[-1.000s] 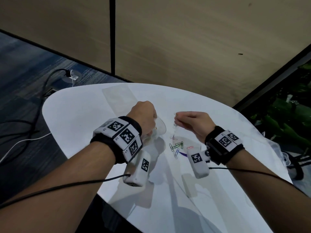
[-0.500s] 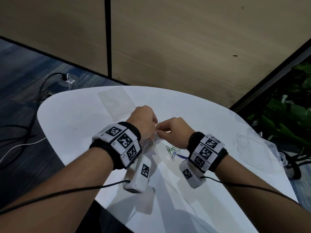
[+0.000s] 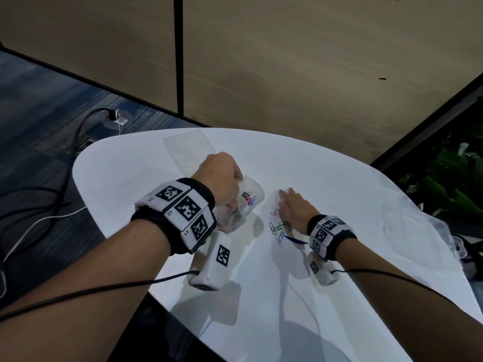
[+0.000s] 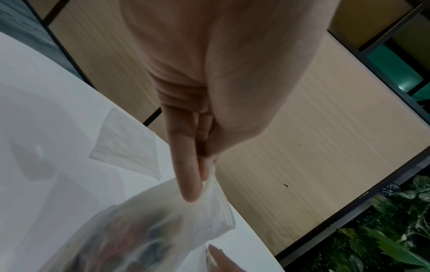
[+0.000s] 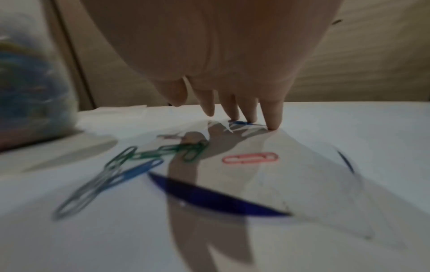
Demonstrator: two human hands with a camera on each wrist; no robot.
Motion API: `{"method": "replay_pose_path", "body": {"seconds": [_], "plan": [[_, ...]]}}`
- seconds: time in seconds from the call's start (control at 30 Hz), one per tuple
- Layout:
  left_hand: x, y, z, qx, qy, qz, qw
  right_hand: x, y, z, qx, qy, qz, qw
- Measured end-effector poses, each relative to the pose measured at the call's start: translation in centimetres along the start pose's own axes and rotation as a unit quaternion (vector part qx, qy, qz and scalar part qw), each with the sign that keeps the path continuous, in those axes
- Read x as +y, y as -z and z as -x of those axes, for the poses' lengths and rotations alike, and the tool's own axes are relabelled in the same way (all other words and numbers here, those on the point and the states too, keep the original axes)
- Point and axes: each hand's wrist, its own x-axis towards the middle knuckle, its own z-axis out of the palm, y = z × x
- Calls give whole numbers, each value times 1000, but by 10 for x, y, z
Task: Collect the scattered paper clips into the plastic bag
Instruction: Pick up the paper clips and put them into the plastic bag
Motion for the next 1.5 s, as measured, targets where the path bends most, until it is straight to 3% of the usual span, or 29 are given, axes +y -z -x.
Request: {"method": "replay_pose_path", "body": {"seconds": [0.13,0.2,0.4,0.57,0.73,0.9,1.03,1.1,1.17,1.23,1.3,1.43,1.5], "plan": [[2,-3,0,-4,-4,-8,1000,-10,-26,22,-13,112,201,973],[3,-3,1,-5,-6,-14,1000,-4,-43,39,11,143,216,966],[3,-4,2,7,-11,-28,1000,27,-79,49,-31,143,303,942],[3,-5,4,2,-11,-36,999,6,-66,66,33,147,263,953],[2,-6,4,0,-18,-44,999,-9,-49,61,47,145,304,940],[3,-8,3,0,-20,-43,999,-15,-19,38,52,32,177,982],[3,-8,2,-3,-16,-36,999,-7,13,34,78,-23,-69,994],[2,-9,1,-4,-15,-35,999,-14,35,38,98,-16,-245,964],[3,-10,2,-5,-18,-36,999,-33,53,46,104,31,-409,906],[4,-12,2,-3,-24,-34,999,-58,63,54,95,82,-496,859],[5,-13,3,-2,-24,-33,999,-80,59,61,87,116,-499,854],[5,-11,3,8,-28,-42,999,-99,37,67,98,154,-314,932],[3,-9,2,6,-18,-38,999,-96,39,68,110,152,-330,925]]}}
